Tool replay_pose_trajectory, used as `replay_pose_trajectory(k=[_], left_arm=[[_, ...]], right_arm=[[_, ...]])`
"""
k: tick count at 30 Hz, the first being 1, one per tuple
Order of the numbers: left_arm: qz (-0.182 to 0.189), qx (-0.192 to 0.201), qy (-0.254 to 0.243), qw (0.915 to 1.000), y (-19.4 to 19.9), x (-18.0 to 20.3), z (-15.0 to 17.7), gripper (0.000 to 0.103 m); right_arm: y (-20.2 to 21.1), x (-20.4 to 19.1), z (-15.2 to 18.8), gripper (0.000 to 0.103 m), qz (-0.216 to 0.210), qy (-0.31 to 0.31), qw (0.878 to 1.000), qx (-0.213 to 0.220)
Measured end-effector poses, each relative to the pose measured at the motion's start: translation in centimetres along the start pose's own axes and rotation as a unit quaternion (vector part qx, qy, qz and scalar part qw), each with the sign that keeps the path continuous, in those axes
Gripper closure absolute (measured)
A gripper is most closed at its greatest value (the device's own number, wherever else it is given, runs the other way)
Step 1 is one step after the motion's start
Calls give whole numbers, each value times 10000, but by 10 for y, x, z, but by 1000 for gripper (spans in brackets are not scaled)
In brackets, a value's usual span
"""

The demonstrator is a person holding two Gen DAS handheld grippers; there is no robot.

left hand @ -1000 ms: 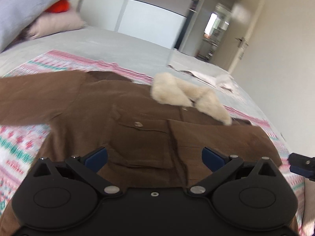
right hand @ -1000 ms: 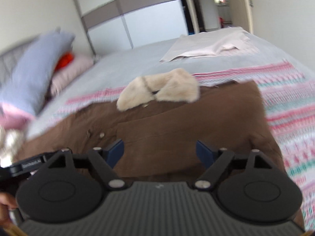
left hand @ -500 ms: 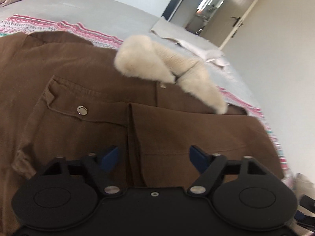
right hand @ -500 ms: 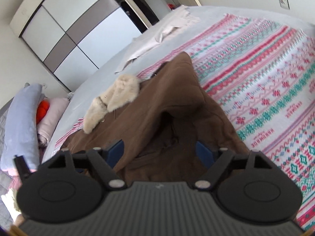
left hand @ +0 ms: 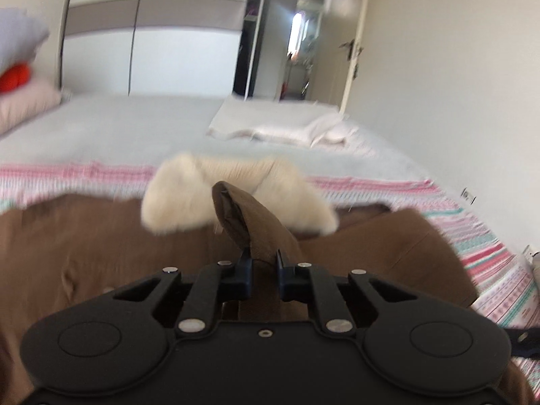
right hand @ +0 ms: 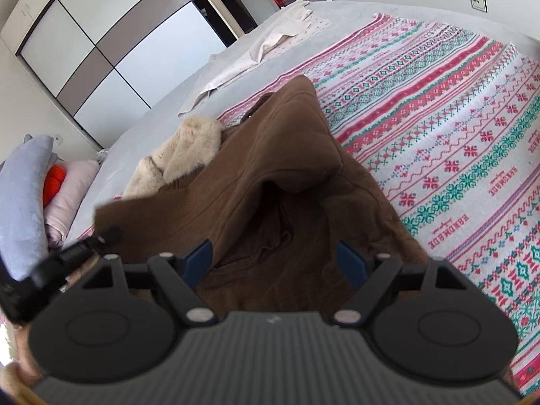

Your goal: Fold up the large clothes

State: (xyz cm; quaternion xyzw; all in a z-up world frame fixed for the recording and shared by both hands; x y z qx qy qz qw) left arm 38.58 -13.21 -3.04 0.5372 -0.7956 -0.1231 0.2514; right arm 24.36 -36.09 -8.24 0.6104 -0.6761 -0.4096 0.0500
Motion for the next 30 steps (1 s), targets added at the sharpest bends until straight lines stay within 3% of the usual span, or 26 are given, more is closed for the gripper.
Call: replay_pose_trajectory(k=[3, 7, 11, 12, 13, 14, 15, 19, 21, 24, 27, 30], left_arm=[[-70, 281, -97, 9995, 9, -1, -27, 89], [-523, 456, -118, 9975, 1, -24, -52, 89], [-1444, -159, -281, 9890, -29, -64, -38, 79], [-1698, -131, -295, 9849, -29, -71, -35, 77], [-1865, -2, -303, 9820, -25, -76, -33, 63], [-1875, 126, -282, 9818, -21, -78, -31, 45], [-1797, 212, -233, 9832, -17, -78, -28, 38], [-1335, 139, -209, 9907, -11, -66, -12, 36], [-943, 50, -320, 9950, -11, -53, -1, 36], [-1041, -298, -375, 9934, -19, -50, 15, 36], [-898, -673, 491, 9925, -23, -82, 25, 36], [-573, -1147, 1550, 9796, -24, -117, 32, 39]], right_arm=[[0, 1, -1, 22, 21, 4, 10000, 32], [-1, 7, -1, 22, 92, -33, 9999, 34], [-3, 13, -5, 20, 130, -80, 9998, 86], [-3, 15, -6, 20, 149, -90, 9998, 103], [-3, 17, -7, 20, 176, -103, 9997, 124], [-2, 21, -9, 20, 213, -119, 9996, 153], [-2, 25, -11, 20, 253, -134, 9994, 192], [2, 40, -20, 28, 393, -211, 9981, 424], [2, 46, -23, 42, 449, -196, 9974, 522], [-1, 47, -26, 47, 318, -161, 9973, 645], [-6, 49, -22, 47, 295, -269, 9980, 495], [-10, 48, -19, 46, 351, -231, 9984, 372]])
Point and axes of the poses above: each gripper's, at about its wrist camera, not at the fingertips, and y roughly against the way its jaws point, x to its right, z to its underside, the point moved 9 cm from there along -y, roughly the way its jaws point, and after that the axes turned 6 degrees about y, right-handed, at the moved point
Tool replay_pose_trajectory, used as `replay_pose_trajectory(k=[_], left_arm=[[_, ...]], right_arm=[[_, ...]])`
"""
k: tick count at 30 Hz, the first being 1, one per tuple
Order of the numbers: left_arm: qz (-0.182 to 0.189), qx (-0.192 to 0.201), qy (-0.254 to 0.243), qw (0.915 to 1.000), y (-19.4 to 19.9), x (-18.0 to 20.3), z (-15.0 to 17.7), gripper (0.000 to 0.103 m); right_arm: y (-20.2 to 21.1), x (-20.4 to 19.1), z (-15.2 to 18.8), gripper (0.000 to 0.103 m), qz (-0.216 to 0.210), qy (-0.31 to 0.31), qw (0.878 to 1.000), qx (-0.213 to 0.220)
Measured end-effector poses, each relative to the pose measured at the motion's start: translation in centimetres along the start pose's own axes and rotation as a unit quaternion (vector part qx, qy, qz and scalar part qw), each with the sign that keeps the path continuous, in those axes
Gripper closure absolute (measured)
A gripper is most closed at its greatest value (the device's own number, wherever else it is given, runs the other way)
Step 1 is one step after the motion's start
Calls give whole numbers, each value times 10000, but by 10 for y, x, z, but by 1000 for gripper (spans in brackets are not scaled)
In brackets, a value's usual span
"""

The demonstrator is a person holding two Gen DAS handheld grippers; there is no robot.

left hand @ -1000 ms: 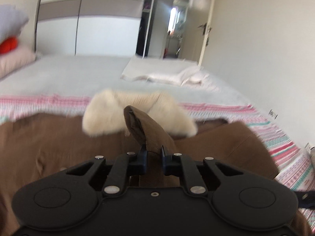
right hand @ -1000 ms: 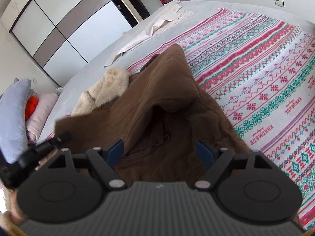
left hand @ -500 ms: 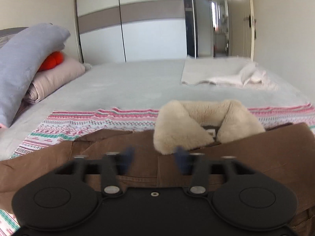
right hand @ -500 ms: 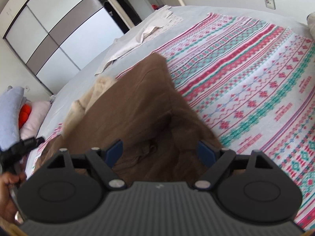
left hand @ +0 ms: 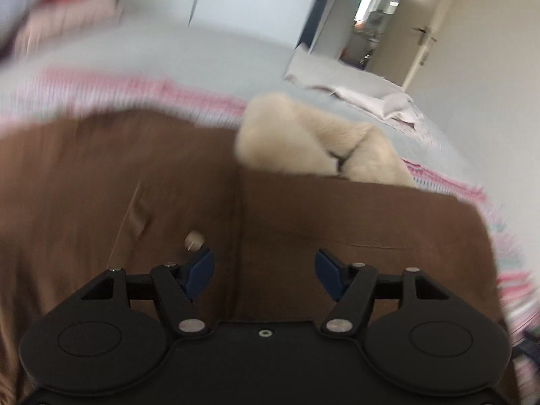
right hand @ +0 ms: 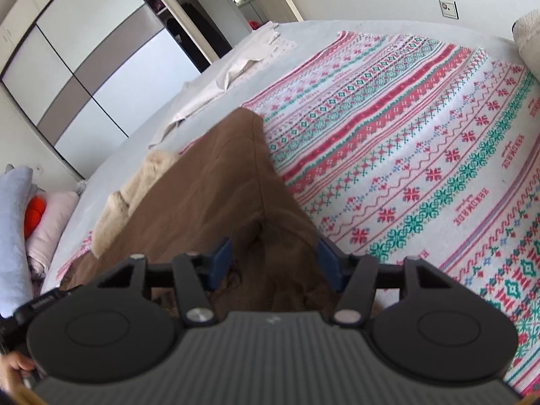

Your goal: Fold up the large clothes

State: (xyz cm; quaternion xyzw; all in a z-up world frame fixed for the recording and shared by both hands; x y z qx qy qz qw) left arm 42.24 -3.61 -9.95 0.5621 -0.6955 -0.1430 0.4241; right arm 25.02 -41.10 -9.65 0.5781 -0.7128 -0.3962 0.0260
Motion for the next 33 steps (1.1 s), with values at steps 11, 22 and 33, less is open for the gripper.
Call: replay_pose_trajectory(k=[11, 22, 33], left_arm=[[401, -534, 111, 9977, -2, 4, 25, 95], [-1106, 1388, -1265, 9760, 31, 34, 24, 89], [-452, 597, -2010, 9767, 25, 69, 82, 78]], right_arm=[[-1, -27, 2, 44, -256, 182, 9994, 130], [-50, -10, 9, 96, -59, 298, 9994, 173], [-36, -16, 11, 78, 286, 336, 9990, -115]])
Point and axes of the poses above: each gripper's, at about its wrist camera, not at the fingertips, and y roughly against the way its jaws point, x to its right, z to its underside, the point moved 9 cm from there along -y, roughly the way its jaws point, and after that the axes turned 6 degrees about y, right-handed, at the moved point
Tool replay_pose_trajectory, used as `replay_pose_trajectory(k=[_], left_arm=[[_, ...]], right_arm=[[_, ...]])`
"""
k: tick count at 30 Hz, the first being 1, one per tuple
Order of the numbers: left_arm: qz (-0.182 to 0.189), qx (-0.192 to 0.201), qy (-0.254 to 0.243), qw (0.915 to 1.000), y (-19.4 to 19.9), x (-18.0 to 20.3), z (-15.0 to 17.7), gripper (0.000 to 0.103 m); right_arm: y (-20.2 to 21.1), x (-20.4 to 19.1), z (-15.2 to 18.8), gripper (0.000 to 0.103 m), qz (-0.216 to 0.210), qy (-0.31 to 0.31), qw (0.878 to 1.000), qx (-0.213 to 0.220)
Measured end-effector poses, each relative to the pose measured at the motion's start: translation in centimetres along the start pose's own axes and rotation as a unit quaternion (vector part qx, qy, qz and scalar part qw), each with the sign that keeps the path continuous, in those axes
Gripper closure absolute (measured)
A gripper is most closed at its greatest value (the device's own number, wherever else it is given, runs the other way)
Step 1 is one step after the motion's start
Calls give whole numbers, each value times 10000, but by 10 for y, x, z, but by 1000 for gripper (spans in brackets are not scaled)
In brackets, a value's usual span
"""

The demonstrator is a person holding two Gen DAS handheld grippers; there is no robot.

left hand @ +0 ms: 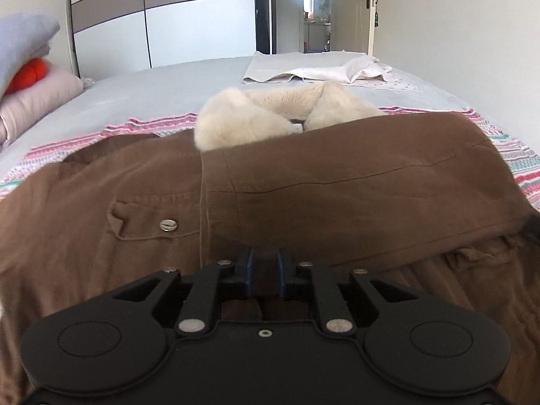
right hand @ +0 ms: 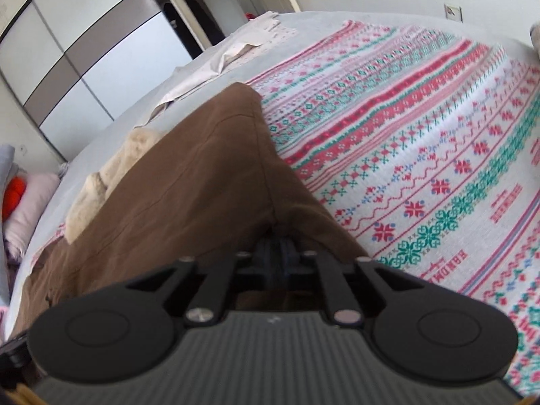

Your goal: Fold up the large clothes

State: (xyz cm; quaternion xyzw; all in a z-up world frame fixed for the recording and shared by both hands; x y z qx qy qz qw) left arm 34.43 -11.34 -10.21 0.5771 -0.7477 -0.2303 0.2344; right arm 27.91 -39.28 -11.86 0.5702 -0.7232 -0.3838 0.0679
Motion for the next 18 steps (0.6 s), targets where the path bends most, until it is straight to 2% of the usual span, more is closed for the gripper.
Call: replay_pose_trajectory(k=[1, 2, 4, 7, 9, 11, 13, 14, 18], left_arm=[[65, -45, 93, 9999, 9, 0, -1, 58], [147, -31, 184, 9997, 19, 1, -3, 38], [171, 133, 360, 9991, 34, -14, -9, 24], [167, 160, 623, 9978, 46, -32, -17, 16], [95, 65, 834, 9965, 52, -49, -20, 10], [-69, 63, 1030, 9946, 59, -67, -24, 1], [-325, 129, 1255, 9915, 69, -88, -22, 0], [-462, 165, 1425, 9886, 72, -100, -20, 0], [-959, 91, 2180, 9712, 74, -150, -9, 0]], right_arm=[[6, -3, -1, 70, -30, 50, 10000, 16], [12, -4, -2, 58, -56, 99, 9999, 37], [24, -9, -4, 54, -10, 249, 9997, 71], [35, -15, -4, 47, 140, 439, 9989, 50], [40, -18, -2, 39, 149, 430, 9990, 0], [44, -24, 2, 33, 140, 469, 9988, -49], [48, -29, 5, 24, 182, 563, 9982, -75], [51, -32, 8, 19, 201, 612, 9979, -90], [63, -40, 13, 13, 210, 591, 9980, -89]])
Point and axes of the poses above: each gripper's, at about its wrist camera, not at the fingertips, and y roughly against the way its jaws point, x to its right, z to its underside, the point moved 9 cm from there along -y, roughly the way its jaws point, and after that the axes turned 6 degrees about y, right-handed, at the moved point
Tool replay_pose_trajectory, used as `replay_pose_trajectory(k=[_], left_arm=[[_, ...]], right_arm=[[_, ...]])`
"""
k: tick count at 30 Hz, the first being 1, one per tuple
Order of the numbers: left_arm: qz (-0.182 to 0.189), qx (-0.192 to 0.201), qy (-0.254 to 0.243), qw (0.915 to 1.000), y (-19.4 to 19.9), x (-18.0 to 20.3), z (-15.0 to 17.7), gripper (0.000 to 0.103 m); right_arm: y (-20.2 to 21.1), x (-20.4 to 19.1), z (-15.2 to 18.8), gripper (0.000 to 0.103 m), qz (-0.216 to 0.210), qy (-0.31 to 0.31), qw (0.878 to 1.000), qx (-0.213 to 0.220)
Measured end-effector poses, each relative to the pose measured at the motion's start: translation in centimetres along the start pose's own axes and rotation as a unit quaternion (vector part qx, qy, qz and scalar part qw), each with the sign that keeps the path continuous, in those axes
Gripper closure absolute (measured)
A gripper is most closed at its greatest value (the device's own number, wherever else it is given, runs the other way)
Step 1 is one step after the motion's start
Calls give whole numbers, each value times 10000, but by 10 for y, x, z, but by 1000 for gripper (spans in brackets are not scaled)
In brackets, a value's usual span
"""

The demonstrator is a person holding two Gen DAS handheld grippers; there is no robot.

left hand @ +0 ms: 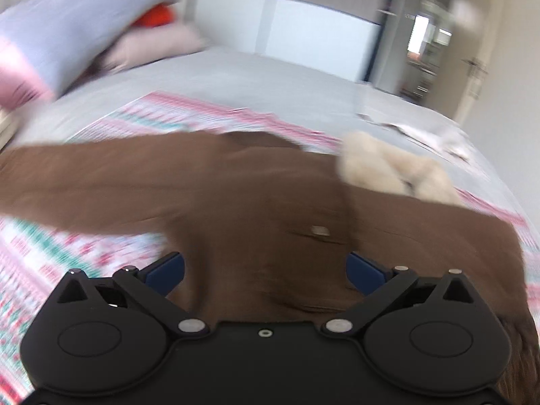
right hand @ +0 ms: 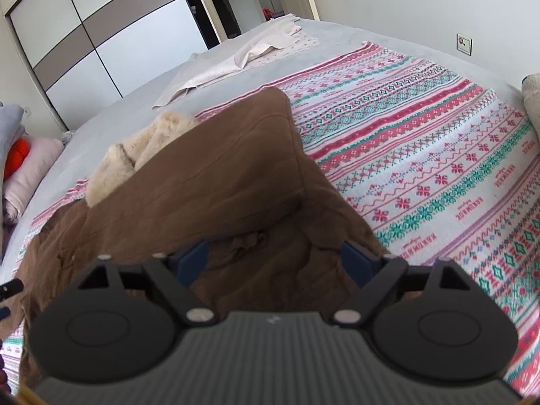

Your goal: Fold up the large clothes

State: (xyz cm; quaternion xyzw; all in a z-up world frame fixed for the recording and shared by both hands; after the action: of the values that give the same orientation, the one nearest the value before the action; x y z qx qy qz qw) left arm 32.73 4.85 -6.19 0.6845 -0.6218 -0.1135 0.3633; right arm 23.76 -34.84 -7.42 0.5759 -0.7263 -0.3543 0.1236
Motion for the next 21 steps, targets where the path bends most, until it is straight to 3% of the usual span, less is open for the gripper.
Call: replay_pose_trajectory(k=[11, 21], left_arm=[[-815, 298, 1080, 9904, -9, -136, -26, 0], [-683, 621, 2428, 9657, -13, -237, -35, 0]], right_arm=[[4, -34, 16, 6, -75, 396, 9992, -34], [-10, -56, 26, 4, -38, 699, 9974, -146]])
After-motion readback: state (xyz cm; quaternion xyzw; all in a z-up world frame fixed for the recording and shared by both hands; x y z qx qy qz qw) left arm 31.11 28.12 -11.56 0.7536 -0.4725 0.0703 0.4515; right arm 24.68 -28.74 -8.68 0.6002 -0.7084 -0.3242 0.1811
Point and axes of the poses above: each gripper's, at about its wrist camera, not at the fingertips, and y roughly against the way its jaws point, x to its right, z to its underside, the point moved 9 cm from there along -y, roughly the way its jaws point, and after that the axes turned 6 degrees about y, right-handed, at the moved point
